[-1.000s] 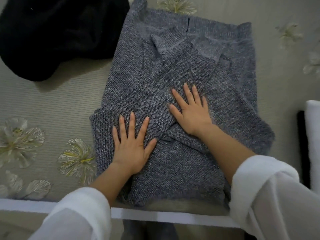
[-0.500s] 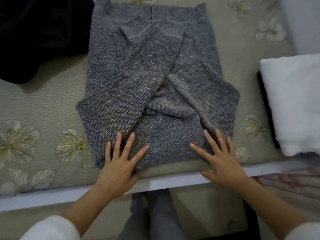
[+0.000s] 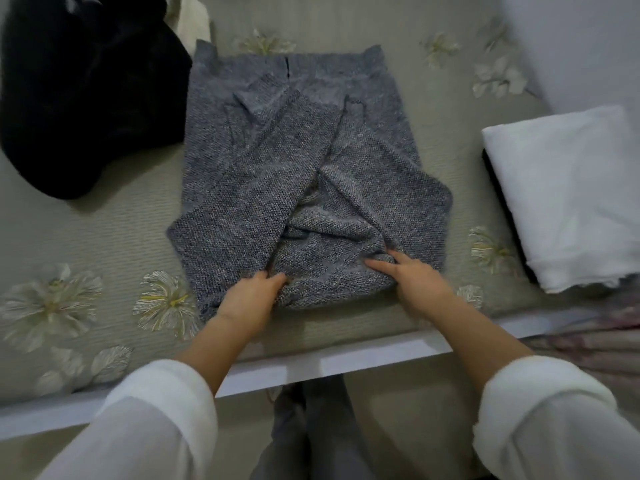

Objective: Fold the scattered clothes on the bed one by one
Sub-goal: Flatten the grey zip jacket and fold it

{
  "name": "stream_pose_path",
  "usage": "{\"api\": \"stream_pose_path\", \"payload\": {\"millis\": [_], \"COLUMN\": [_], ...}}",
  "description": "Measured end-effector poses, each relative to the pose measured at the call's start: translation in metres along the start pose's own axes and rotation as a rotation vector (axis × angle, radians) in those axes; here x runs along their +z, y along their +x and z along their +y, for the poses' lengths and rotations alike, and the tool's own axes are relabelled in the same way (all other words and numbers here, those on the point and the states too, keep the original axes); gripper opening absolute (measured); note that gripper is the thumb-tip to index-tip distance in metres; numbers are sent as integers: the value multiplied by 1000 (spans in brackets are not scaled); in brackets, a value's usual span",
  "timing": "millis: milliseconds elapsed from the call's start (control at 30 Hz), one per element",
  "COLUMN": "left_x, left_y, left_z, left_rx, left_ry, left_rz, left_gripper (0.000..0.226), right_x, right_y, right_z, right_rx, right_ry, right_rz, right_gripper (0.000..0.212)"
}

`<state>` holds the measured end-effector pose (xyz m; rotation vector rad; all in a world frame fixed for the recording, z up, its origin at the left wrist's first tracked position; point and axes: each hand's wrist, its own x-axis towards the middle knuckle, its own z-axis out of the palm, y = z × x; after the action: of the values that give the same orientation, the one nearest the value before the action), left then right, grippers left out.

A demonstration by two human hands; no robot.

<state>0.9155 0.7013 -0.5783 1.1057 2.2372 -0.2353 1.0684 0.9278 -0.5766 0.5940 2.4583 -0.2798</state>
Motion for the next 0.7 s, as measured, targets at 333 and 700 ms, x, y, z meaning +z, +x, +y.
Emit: {"api": "stream_pose_path", "payload": {"millis": [333, 700], "left_x": [-32, -85], "left_y": [-85, -88], "left_z": [7, -5], "left_rx": [101, 27], "left_ry": [-276, -439], "left_rz": [-246, -670], "left_gripper": [49, 24], "right_x": [-27, -102], "right_y": [-83, -95], "right_z": [-11, 4], "right_rx": [-82, -143], "right_ry": [171, 164], "right_rz": [-311, -559], "right_gripper": [71, 27]}}
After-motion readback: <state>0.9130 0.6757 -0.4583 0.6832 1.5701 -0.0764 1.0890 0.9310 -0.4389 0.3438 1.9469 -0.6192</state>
